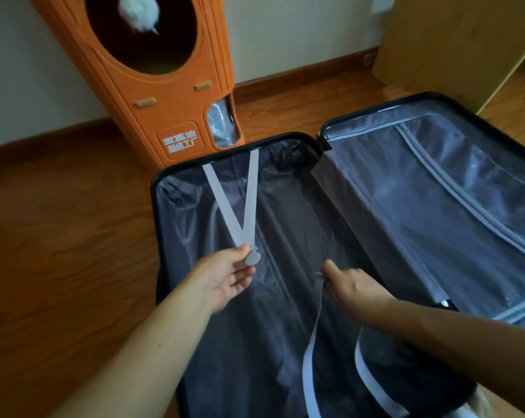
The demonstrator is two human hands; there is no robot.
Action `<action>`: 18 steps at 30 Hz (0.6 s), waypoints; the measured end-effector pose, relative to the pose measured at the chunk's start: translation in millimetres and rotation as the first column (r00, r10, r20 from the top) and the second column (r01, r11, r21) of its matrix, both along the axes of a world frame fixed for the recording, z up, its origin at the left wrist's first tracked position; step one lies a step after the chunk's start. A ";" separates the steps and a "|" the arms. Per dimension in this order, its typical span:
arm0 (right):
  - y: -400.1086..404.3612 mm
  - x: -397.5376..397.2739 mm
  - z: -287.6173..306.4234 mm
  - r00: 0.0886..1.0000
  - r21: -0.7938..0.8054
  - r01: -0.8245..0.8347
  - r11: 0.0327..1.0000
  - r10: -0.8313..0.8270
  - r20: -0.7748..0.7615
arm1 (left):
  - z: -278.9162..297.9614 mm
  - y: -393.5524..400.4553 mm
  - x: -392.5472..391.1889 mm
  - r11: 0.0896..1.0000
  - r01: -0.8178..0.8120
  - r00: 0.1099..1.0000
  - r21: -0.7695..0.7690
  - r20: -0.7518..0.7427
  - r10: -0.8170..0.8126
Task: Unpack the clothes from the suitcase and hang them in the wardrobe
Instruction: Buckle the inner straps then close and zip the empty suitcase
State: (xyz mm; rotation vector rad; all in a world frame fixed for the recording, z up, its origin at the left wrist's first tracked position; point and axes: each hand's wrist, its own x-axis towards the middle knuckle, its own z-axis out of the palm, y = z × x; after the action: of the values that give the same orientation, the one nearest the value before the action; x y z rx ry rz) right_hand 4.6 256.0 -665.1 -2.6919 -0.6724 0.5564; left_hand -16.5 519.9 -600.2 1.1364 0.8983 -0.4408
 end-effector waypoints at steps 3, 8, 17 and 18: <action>29.5 2.8 50.3 0.971 0.360 0.238 0.902 -0.218 -0.097 | 4.2 -2.8 5.8 1.000 0.005 0.999 -0.022 0.049 -0.004; 61.2 4.6 86.1 0.689 0.551 0.684 0.479 -0.175 -0.703 | 18.6 4.4 13.0 1.000 -0.007 0.993 0.004 0.117 0.006; 59.2 -7.8 88.7 0.274 0.327 0.876 0.354 0.192 -0.942 | 18.9 7.1 10.6 1.000 -0.011 0.993 -0.009 0.120 0.012; 58.9 -9.2 90.0 0.257 0.310 0.866 0.392 0.181 -0.949 | 19.5 6.7 10.9 1.000 -0.010 0.992 -0.011 0.124 0.011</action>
State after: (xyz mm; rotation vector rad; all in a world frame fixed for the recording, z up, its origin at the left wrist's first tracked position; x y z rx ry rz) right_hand -4.6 314.9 -575.1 -1.0487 0.2164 1.0585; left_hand -5.6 526.6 -580.7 1.1367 0.7918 -0.3616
